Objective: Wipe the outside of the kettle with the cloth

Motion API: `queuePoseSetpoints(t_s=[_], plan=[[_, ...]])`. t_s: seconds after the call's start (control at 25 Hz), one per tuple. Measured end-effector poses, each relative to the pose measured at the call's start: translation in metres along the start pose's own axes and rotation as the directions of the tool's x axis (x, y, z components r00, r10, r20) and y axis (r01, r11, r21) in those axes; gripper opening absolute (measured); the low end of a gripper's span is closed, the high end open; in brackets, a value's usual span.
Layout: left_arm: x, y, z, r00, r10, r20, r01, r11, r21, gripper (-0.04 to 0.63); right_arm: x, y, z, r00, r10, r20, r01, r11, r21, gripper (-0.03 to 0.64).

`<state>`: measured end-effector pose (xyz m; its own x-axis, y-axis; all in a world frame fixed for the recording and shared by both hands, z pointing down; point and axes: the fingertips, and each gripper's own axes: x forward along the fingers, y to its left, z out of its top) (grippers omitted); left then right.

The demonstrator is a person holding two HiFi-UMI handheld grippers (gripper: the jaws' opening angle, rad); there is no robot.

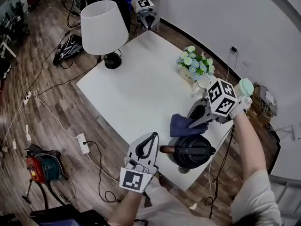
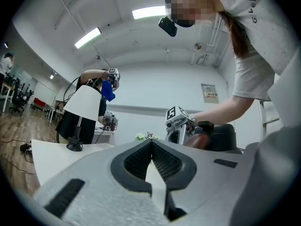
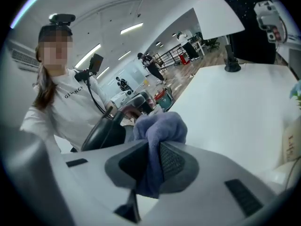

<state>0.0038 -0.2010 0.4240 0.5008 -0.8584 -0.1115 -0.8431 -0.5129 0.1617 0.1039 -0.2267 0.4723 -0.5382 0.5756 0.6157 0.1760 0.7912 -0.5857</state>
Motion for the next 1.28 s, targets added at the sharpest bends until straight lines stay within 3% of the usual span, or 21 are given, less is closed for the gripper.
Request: queuePoseSetpoints(t_s=[0.16, 0.32, 0.48, 0.76, 0.88, 1.04, 1.28], plan=[[-0.007, 0.005, -0.012, 1.000, 0.024, -0.010, -0.024, 1.000, -0.017, 0.008, 0.026, -0.018, -0.007, 0.995, 0.086, -0.044, -0.084, 0.995, 0.046, 0.055], [-0.008, 0.007, -0.025, 0.999, 0.035, -0.022, -0.036, 0.999, -0.026, 0.008, 0.049, -0.035, -0.023, 0.985, 0.116, -0.126, -0.105, 0.991, 0.086, 0.055], [-0.007, 0.011, -0.035, 0.998, 0.057, -0.027, -0.058, 0.998, -0.039, 0.008, 0.068, -0.049, -0.034, 0.978, 0.108, -0.178, -0.095, 0.992, 0.078, 0.055], [-0.019, 0.016, -0.049, 0.997, 0.066, -0.039, -0.069, 0.996, -0.055, 0.007, 0.087, -0.062, -0.038, 0.981, 0.056, -0.183, -0.047, 0.997, 0.053, 0.055], [-0.028, 0.019, -0.053, 0.996, 0.072, -0.052, -0.075, 0.995, -0.069, 0.008, 0.088, -0.069, -0.038, 0.981, -0.020, -0.193, 0.017, 1.000, -0.017, 0.055], [-0.029, 0.020, -0.048, 0.997, 0.061, -0.050, -0.063, 0.996, -0.056, 0.007, 0.068, -0.065, -0.015, 0.985, -0.109, -0.133, 0.099, 0.992, -0.082, 0.055], [-0.014, 0.014, -0.033, 0.999, 0.033, -0.031, -0.034, 0.999, -0.024, 0.008, 0.020, -0.002, 0.036, 0.973, -0.135, -0.186, 0.086, 0.965, -0.248, 0.055]])
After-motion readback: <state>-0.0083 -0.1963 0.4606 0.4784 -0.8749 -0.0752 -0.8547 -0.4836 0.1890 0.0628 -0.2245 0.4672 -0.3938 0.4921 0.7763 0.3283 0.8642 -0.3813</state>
